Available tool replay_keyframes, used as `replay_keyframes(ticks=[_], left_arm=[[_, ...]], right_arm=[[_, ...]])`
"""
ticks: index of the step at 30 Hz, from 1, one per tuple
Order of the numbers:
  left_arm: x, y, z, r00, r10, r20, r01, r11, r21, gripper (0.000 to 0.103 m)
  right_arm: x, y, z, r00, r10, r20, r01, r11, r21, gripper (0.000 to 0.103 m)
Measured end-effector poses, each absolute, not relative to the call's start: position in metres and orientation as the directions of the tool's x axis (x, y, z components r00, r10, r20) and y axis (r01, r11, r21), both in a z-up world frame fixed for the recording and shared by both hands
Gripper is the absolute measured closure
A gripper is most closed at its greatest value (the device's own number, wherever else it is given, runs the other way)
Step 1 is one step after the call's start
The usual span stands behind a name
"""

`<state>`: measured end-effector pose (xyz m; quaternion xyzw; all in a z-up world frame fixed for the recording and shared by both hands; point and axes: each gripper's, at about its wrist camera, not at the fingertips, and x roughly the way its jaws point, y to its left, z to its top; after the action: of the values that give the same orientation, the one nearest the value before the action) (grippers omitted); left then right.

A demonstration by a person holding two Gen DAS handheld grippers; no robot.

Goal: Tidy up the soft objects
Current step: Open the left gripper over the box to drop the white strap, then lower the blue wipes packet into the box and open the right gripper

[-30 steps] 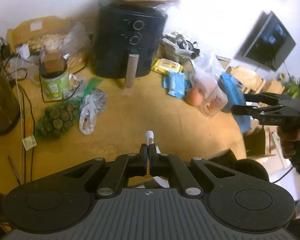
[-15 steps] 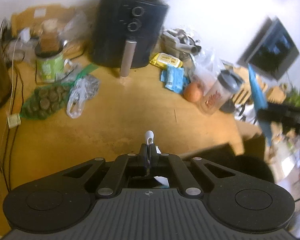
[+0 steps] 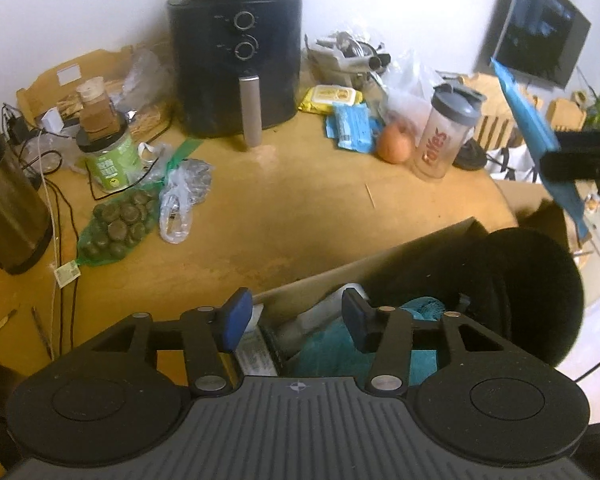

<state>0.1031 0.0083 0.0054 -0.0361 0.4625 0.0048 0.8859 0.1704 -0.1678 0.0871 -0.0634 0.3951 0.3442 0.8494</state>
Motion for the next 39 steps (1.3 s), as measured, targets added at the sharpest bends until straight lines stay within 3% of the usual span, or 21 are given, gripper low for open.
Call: replay_keyframes(ticks=[4,22,30,39], left_arm=[[0.091,0.011,0.018,0.591,-0.016,-0.806,-0.062,0.996,-0.065,0.046],[0.031,0.032,0.022,0.612,0.004,-0.791,-0.206,0.966,-0.155,0.046],[0.008,0.038,0.019,0.611,0.008,-0.791,-0.252,0.95,-0.185,0.046],[0.0,0.041,0.016,0.614,0.009,-0.789,-0.268,0.943,-0.198,0.046]], right_arm=[[0.161,-0.166,0.092,0.437,0.542,-0.718,-0.647,0.744,0.168,0.03],[0.131,-0.105,0.092,0.259,0.578,-0.774,-0.778,0.6,0.187,0.029],[0.128,-0.065,0.061,0.12,0.529,-0.84,-0.805,0.547,0.229,0.008],[0.108,-0.073,0.067,0.137,0.544,-0.828,-0.802,0.551,0.23,0.0]])
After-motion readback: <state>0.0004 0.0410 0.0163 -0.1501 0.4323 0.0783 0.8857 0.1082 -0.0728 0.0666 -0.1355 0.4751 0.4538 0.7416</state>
